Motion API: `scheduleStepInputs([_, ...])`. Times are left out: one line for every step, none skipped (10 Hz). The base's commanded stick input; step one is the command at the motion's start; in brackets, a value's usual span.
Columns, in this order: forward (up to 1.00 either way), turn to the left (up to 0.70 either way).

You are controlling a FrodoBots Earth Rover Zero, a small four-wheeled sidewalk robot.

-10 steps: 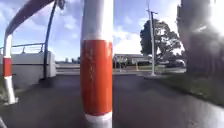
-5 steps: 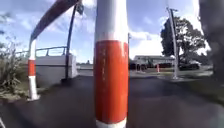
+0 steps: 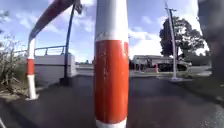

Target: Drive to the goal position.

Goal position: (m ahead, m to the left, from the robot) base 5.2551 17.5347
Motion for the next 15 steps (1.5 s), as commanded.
scheduleStepInputs([0.45,0.0])
scheduleStepInputs([0.24,0.0])
scheduleStepInputs([0.07,0.0])
scheduleStepInputs([0.07,0.0])
scheduleStepInputs([0.07,0.0])
scheduleStepInputs([0.07,0.0])
scheduleStepInputs([0.07,0.0])
scheduleStepInputs([0.04,0.0])
scheduleStepInputs([-0.08,0.0])
scheduleStepInputs([-0.55,0.0])
scheduleStepInputs([-0.98,0.0])
scheduleStepInputs([-0.98,0.0])
scheduleStepInputs([-0.98,0.0])
scheduleStepInputs([-0.98,0.0])
scheduleStepInputs([-0.98,0.0])
